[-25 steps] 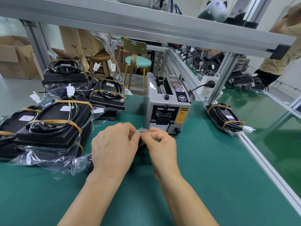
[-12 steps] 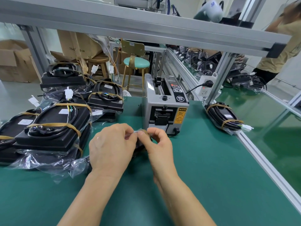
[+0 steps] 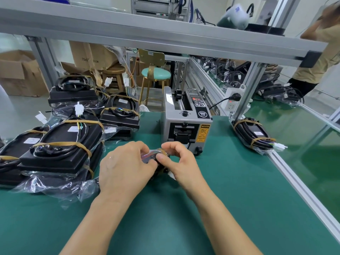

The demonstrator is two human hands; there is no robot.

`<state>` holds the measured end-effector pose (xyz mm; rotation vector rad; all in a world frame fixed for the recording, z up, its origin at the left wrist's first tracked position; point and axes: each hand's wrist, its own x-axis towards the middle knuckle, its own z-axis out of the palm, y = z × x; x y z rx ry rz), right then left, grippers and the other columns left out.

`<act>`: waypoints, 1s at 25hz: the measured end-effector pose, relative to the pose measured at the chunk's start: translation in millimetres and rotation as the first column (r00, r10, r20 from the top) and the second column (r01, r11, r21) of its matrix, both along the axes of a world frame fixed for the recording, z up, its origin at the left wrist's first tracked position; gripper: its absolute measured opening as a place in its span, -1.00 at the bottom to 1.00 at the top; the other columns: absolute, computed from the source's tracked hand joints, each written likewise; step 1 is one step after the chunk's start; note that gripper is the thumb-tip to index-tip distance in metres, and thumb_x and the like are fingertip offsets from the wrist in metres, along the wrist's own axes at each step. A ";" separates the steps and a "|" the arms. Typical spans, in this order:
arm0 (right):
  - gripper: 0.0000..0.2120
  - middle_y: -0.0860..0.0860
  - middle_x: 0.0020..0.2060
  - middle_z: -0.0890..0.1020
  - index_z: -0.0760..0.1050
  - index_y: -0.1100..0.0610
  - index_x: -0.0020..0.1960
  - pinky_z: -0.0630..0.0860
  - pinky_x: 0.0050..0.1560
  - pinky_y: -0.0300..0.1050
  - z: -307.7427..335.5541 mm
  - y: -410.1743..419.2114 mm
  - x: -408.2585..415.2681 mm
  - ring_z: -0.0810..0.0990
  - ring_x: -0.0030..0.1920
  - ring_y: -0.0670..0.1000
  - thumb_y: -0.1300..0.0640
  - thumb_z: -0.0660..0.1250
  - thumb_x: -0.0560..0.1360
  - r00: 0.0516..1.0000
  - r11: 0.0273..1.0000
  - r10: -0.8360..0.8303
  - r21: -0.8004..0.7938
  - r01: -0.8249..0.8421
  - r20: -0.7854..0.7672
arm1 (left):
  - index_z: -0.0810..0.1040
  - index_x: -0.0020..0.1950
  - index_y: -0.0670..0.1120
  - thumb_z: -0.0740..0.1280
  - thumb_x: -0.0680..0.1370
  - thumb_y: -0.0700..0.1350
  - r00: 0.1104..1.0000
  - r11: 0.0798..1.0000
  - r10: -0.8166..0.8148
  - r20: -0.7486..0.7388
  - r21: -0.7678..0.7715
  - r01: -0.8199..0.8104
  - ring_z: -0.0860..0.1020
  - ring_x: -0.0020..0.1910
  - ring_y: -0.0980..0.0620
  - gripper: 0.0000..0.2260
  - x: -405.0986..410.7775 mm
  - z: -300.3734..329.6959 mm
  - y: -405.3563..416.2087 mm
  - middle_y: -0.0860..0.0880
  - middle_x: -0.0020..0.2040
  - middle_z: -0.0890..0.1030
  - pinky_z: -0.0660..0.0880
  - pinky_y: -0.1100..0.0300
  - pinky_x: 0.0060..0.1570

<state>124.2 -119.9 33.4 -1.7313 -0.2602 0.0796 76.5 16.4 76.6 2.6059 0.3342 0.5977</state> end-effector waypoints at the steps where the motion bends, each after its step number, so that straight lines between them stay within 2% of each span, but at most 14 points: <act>1: -0.83 -0.06 -0.04 0.57 0.52 -0.02 0.03 0.44 0.08 -0.31 2.2 -3.1 5.1 0.50 0.00 -0.19 0.18 0.42 0.49 1.000 0.999 0.031 -0.037 -0.031 0.006 | 0.57 -0.13 0.14 0.40 0.35 0.12 1.000 1.000 -0.014 0.001 0.003 0.014 0.37 -0.31 0.02 -0.85 0.0 0.5 1.4 0.17 -0.43 0.40 0.20 0.19 -0.33; 3: -0.86 -0.02 -0.01 0.57 0.54 0.02 0.07 0.45 0.12 -0.25 4.7 -7.3 13.1 0.50 0.01 -0.15 0.16 0.38 0.52 0.997 0.994 0.072 -0.077 -0.073 -0.014 | 0.52 -0.05 0.16 0.37 0.33 0.15 0.996 0.997 -0.071 -0.054 0.006 0.071 0.38 -0.26 0.05 -0.77 -1.8 3.3 6.1 0.16 -0.28 0.53 0.22 0.19 -0.30; 6: -0.82 -0.05 0.03 0.59 0.56 0.05 0.11 0.45 0.19 -0.20 -1.6 -12.8 14.9 0.52 0.06 -0.14 0.10 0.38 0.52 0.994 0.994 0.092 -0.060 -0.096 -0.061 | 0.35 0.07 0.21 0.40 0.25 0.27 0.964 0.975 -0.157 -0.215 0.121 0.186 0.51 -0.12 0.07 -0.54 -8.1 8.5 10.5 0.19 -0.20 0.48 0.26 0.20 -0.26; 8: -0.65 -0.15 0.17 0.55 0.50 -0.07 0.21 0.39 0.25 -0.24 -8.1 -21.2 8.1 0.48 0.22 -0.18 -0.05 0.44 0.46 0.991 0.995 0.090 -0.045 -0.094 -0.095 | 0.35 0.12 0.23 0.46 0.27 0.18 0.961 0.968 -0.170 -0.218 0.145 0.204 0.54 -0.04 0.05 -0.51 -11.6 10.4 17.9 0.18 -0.16 0.53 0.34 0.18 -0.19; 9: -0.50 -0.22 0.24 0.51 0.44 -0.14 0.27 0.36 0.27 -0.28 -11.8 -26.9 2.8 0.43 0.28 -0.24 -0.13 0.50 0.37 0.991 0.995 0.090 -0.029 -0.093 -0.102 | 0.38 0.11 0.24 0.51 0.25 0.12 0.964 0.976 -0.203 -0.173 0.048 0.214 0.56 -0.05 0.07 -0.49 -13.0 10.6 24.7 0.19 -0.14 0.59 0.41 0.17 -0.14; 10: -0.33 -0.27 0.28 0.46 0.38 -0.19 0.31 0.34 0.29 -0.30 -14.6 -32.1 -3.1 0.39 0.31 -0.29 -0.18 0.54 0.27 0.992 0.997 0.077 0.001 -0.077 -0.098 | 0.42 0.12 0.25 0.57 0.22 0.05 0.959 0.955 -0.272 -0.084 -0.143 0.258 0.60 -0.06 0.10 -0.45 -14.0 10.6 33.6 0.21 -0.11 0.64 0.47 0.19 -0.10; 11: -0.19 -0.31 0.30 0.44 0.32 -0.22 0.34 0.32 0.32 -0.28 -17.4 -36.5 -10.0 0.38 0.33 -0.32 -0.20 0.57 0.16 0.993 0.997 0.065 0.054 -0.060 -0.095 | 0.44 0.15 0.26 0.62 0.20 -0.05 0.935 0.860 -0.353 0.028 -0.383 0.336 0.63 -0.06 0.13 -0.38 -15.3 10.3 42.1 0.21 -0.08 0.67 0.51 0.25 -0.09; 13: 0.02 -0.28 0.35 0.43 0.22 -0.21 0.43 0.29 0.41 -0.13 -22.2 -42.0 -22.3 0.37 0.38 -0.24 -0.19 0.64 0.08 0.989 0.977 0.135 0.175 -0.123 -0.059 | 0.43 0.30 0.23 0.62 0.18 -0.27 0.837 0.474 -0.483 0.258 -0.726 0.498 0.66 0.00 0.05 -0.20 -17.0 7.7 52.6 0.05 0.03 0.69 0.54 0.34 -0.10; 14: 0.05 -0.20 0.40 0.42 0.18 -0.17 0.48 0.29 0.44 -0.03 -22.6 -41.7 -28.5 0.36 0.42 -0.14 -0.13 0.66 0.12 0.977 0.955 0.212 0.214 -0.203 -0.020 | 0.45 0.33 0.16 0.61 0.16 -0.32 0.782 0.304 -0.512 0.356 -0.776 0.552 0.65 0.05 -0.02 -0.17 -17.0 2.7 52.7 -0.05 0.08 0.67 0.55 0.30 -0.07; 16: -0.05 -0.02 0.43 0.41 0.17 -0.08 0.51 0.36 0.40 0.02 -18.1 -37.3 -41.2 0.36 0.44 0.02 0.09 0.62 0.27 0.939 0.906 0.331 0.244 -0.345 0.095 | 0.55 0.28 0.05 0.57 0.12 -0.33 0.726 0.132 -0.489 0.483 -0.781 0.610 0.61 0.14 -0.07 -0.24 -16.0 -10.1 45.6 -0.14 0.17 0.63 0.56 0.21 -0.01; 17: -0.11 0.01 0.41 0.44 0.20 -0.09 0.49 0.41 0.34 -0.05 -13.4 -35.8 -46.8 0.40 0.42 0.05 0.14 0.60 0.31 0.929 0.896 0.348 0.246 -0.369 0.126 | 0.59 0.23 0.03 0.54 0.10 -0.32 0.725 0.091 -0.455 0.517 -0.783 0.615 0.60 0.15 -0.07 -0.29 -16.1 -15.7 42.0 -0.14 0.18 0.62 0.57 0.19 0.00; 19: -0.18 -0.02 0.34 0.51 0.29 -0.14 0.43 0.46 0.23 -0.21 -3.8 -36.1 -54.3 0.48 0.36 0.03 0.07 0.61 0.29 0.951 0.917 0.284 0.256 -0.306 0.120 | 0.62 0.19 0.00 0.55 0.09 -0.34 0.737 0.030 -0.401 0.544 -0.797 0.604 0.62 0.11 -0.08 -0.32 -16.4 -25.5 38.5 -0.17 0.16 0.63 0.58 0.17 -0.02; 21: -0.18 -0.02 0.29 0.56 0.33 -0.13 0.41 0.49 0.17 -0.24 2.6 -37.7 -59.6 0.53 0.30 0.03 0.03 0.63 0.25 0.969 0.935 0.217 0.260 -0.240 0.116 | 0.61 0.20 -0.02 0.55 0.08 -0.28 0.746 -0.017 -0.371 0.553 -0.807 0.590 0.63 0.09 -0.10 -0.32 -17.2 -31.3 39.1 -0.20 0.15 0.63 0.58 0.14 -0.03; 25: -0.17 -0.01 0.16 0.65 0.39 0.02 0.38 0.53 0.05 -0.27 16.9 -25.4 -63.8 0.63 0.16 0.01 0.15 0.63 0.16 0.980 0.944 0.151 0.276 -0.183 0.133 | 0.56 0.26 0.10 0.58 0.20 -0.16 0.746 0.025 -0.384 0.543 -0.802 0.596 0.59 0.17 -0.07 -0.36 -26.0 -22.5 48.0 -0.12 0.19 0.61 0.56 0.19 0.01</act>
